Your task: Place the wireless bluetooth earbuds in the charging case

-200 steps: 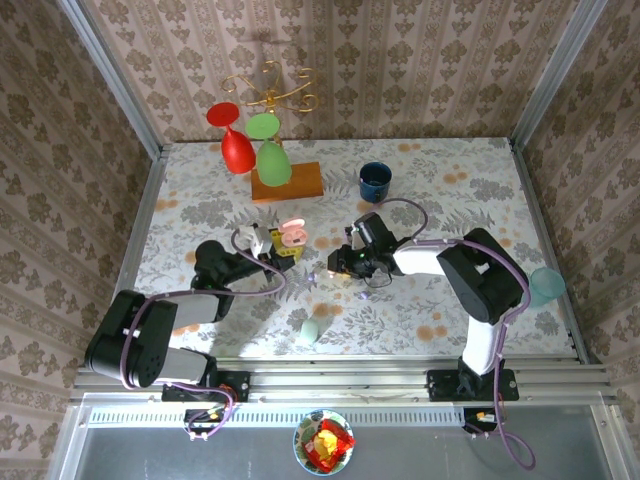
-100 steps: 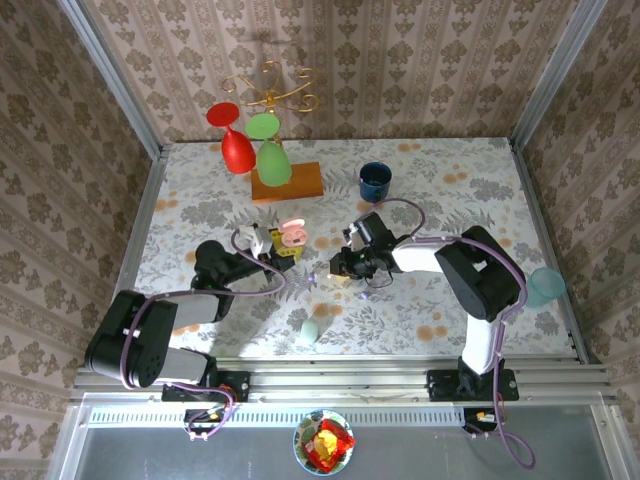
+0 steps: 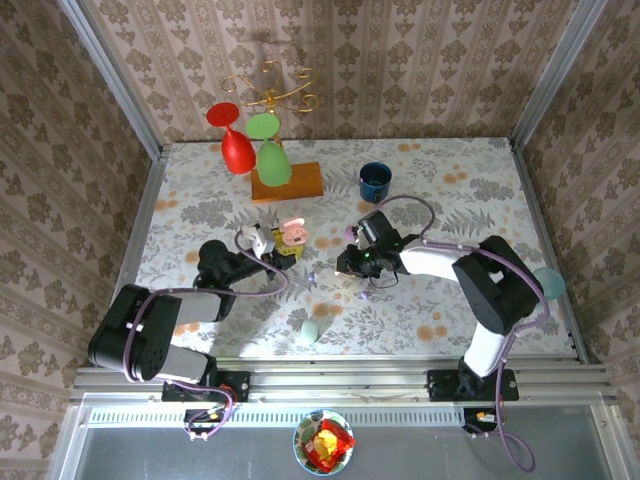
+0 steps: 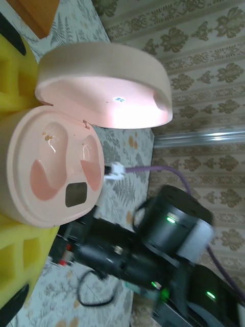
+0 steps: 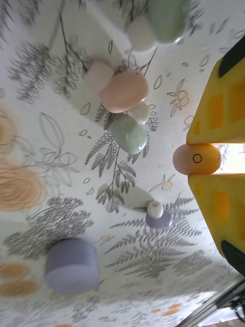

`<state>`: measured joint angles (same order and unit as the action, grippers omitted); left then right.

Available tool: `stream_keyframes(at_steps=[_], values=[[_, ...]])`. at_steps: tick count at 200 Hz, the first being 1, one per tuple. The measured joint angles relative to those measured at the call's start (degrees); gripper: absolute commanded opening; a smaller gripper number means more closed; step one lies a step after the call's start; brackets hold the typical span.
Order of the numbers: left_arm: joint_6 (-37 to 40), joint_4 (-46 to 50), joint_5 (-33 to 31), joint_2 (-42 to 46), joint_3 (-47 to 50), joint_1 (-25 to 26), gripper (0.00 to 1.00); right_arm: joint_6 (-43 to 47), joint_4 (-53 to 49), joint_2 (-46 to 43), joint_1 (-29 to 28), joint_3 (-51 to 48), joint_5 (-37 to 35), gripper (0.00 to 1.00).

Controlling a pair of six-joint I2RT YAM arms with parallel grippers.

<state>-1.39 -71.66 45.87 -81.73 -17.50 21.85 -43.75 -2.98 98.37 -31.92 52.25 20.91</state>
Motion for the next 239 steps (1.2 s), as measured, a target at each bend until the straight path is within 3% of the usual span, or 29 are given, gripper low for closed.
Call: stream_keyframes(at_steps=[45,105,155,239], values=[[4.9,0.0,-7.3,-5.0,-0.7,3.5,0.35,-0.6,-8.1,-6.3,0.0,1.6,-8.6,0.18],[9.4,0.0,-13.2,-12.4,-4.3,8.7,0.35,0.0,-13.8,-11.1,-0.1,2.6,-12.5,0.18],[11.2,0.0,-14.2,-16.5,-6.4,9.9,0.35,3.1,-10.3,-14.4,-1.5,2.9,-9.9,0.18],[11.7,0.0,-13.6,-16.9,-6.6,11.6,0.35,7.1,-6.1,-11.8,-4.4,11.1,-4.0,0.18]])
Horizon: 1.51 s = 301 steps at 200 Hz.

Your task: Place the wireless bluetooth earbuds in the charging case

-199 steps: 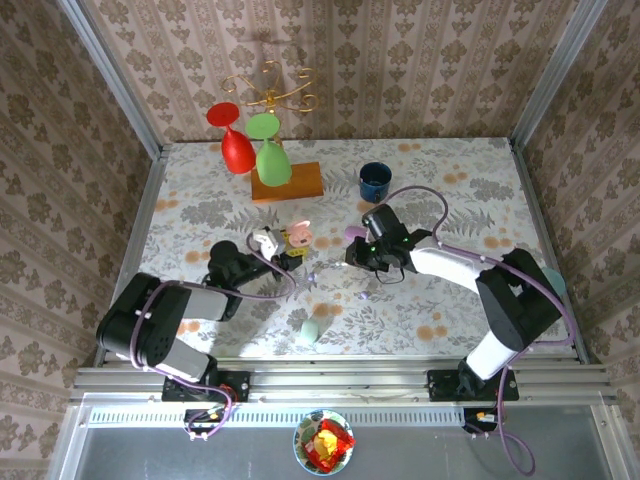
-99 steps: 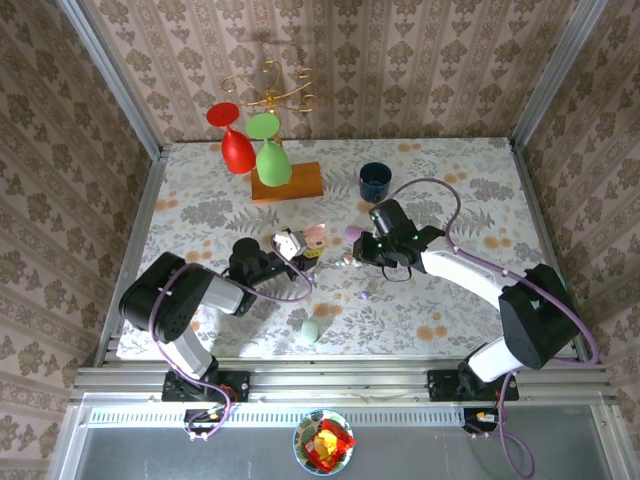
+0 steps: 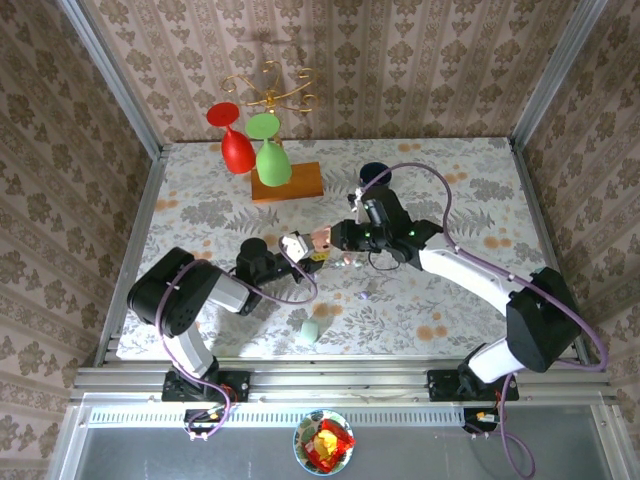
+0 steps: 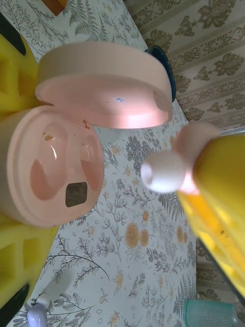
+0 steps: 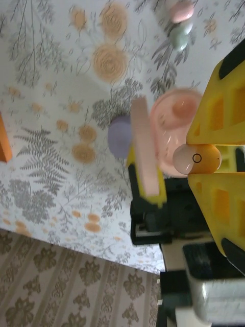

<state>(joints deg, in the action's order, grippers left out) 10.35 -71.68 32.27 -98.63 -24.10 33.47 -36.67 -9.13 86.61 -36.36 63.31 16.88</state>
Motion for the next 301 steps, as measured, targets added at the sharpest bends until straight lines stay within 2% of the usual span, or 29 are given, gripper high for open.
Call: stream_keyframes(at_steps=[49,233,263,301], values=[[0.0,0.0,0.0,0.0,-0.1,0.3,0.35,1.1,-0.1,2.6,-0.8,0.7,1.6,0.18],[0.0,0.4,-1.3,1.0,-0.1,0.7,0.34,5.7,-3.3,5.6,-1.7,3.3,0.7,0.19],[0.0,0.9,-1.5,1.1,-0.1,0.7,0.34,6.0,-3.3,6.1,-1.7,3.4,0.3,0.21],[0.0,1.0,-1.9,1.2,0.0,0.9,0.34,6.5,-3.2,6.0,-2.1,3.4,-0.2,0.32]])
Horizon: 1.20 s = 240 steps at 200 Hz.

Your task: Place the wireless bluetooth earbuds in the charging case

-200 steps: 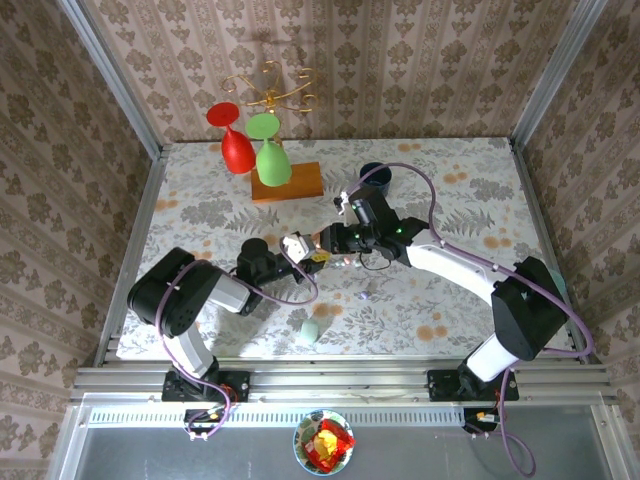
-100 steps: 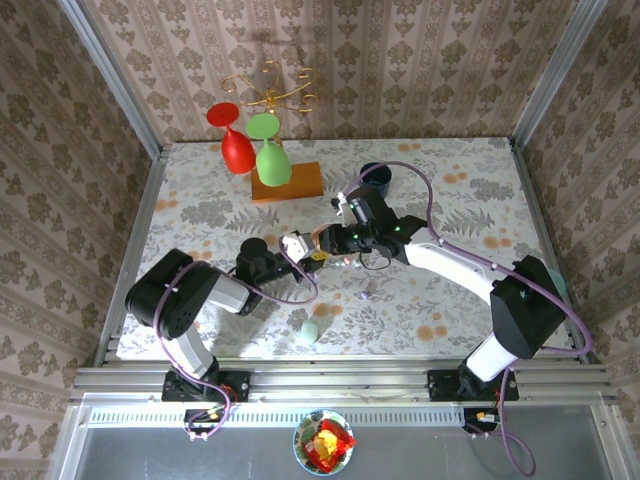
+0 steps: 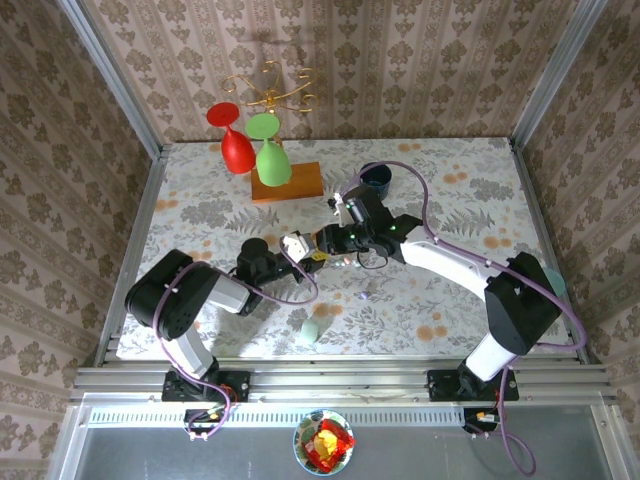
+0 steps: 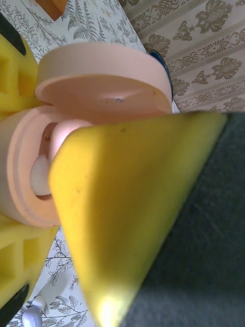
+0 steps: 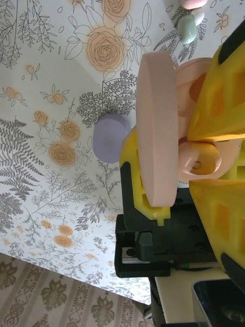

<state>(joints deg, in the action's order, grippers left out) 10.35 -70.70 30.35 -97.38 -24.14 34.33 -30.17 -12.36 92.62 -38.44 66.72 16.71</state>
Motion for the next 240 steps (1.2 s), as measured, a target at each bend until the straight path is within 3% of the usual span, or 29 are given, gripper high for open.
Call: stream_keyframes(at_steps=[44,119,174,240], values=[[0.1,-0.5,-0.3,0.6,0.0,0.1,0.34,0.0,0.5,-3.4,-0.1,-2.3,-1.3,0.46],[0.3,-0.6,-0.4,4.5,1.9,-1.3,0.33,-0.4,5.2,-15.9,4.7,-15.6,-5.6,0.5],[0.2,-0.8,-1.2,7.7,4.3,-1.3,0.31,-1.3,4.3,-4.9,12.4,-14.3,-0.8,0.43],[0.2,-1.0,-1.3,9.3,5.0,-1.0,0.32,2.7,-1.8,8.5,12.8,-3.5,3.8,0.41]])
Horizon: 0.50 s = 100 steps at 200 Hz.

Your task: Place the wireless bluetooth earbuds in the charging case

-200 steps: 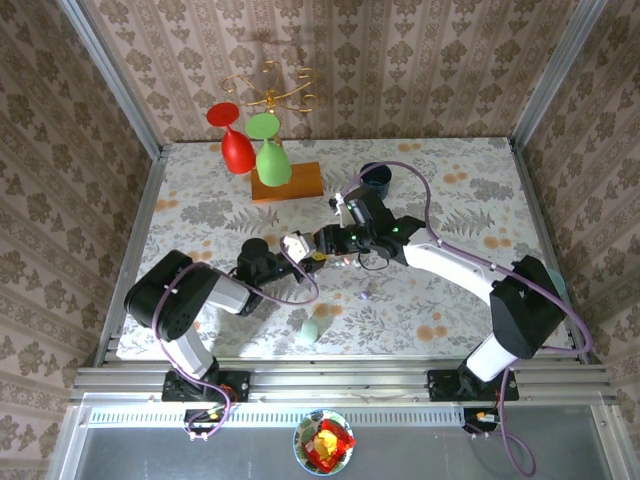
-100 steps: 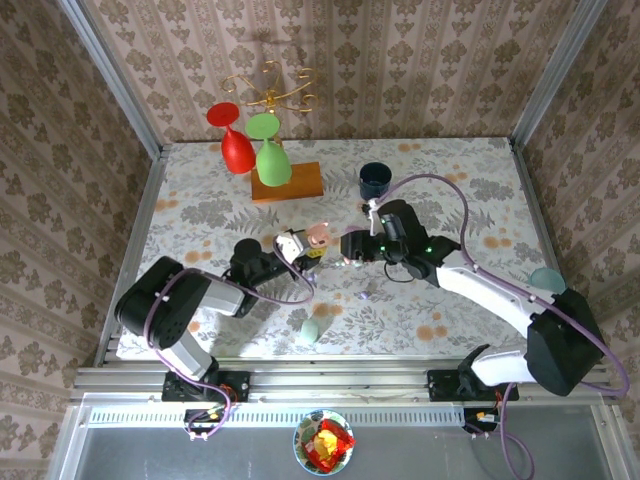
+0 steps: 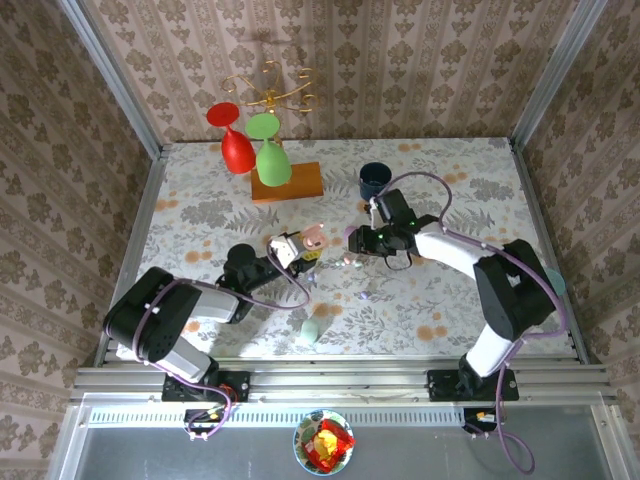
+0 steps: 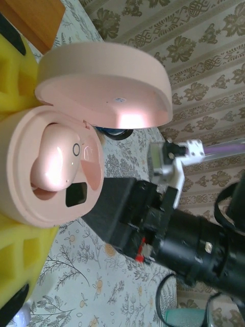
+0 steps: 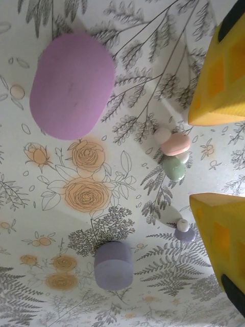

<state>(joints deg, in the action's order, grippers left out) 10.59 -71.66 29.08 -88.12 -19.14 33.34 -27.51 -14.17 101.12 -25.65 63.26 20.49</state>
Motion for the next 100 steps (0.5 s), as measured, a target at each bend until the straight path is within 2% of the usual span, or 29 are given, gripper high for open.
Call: stream_keyframes(at_steps=[100], values=[[0.0,0.0,-0.6,0.5,1.6,0.0,0.32,8.5,-7.5,15.0,0.0,14.0,4.5,0.42]])
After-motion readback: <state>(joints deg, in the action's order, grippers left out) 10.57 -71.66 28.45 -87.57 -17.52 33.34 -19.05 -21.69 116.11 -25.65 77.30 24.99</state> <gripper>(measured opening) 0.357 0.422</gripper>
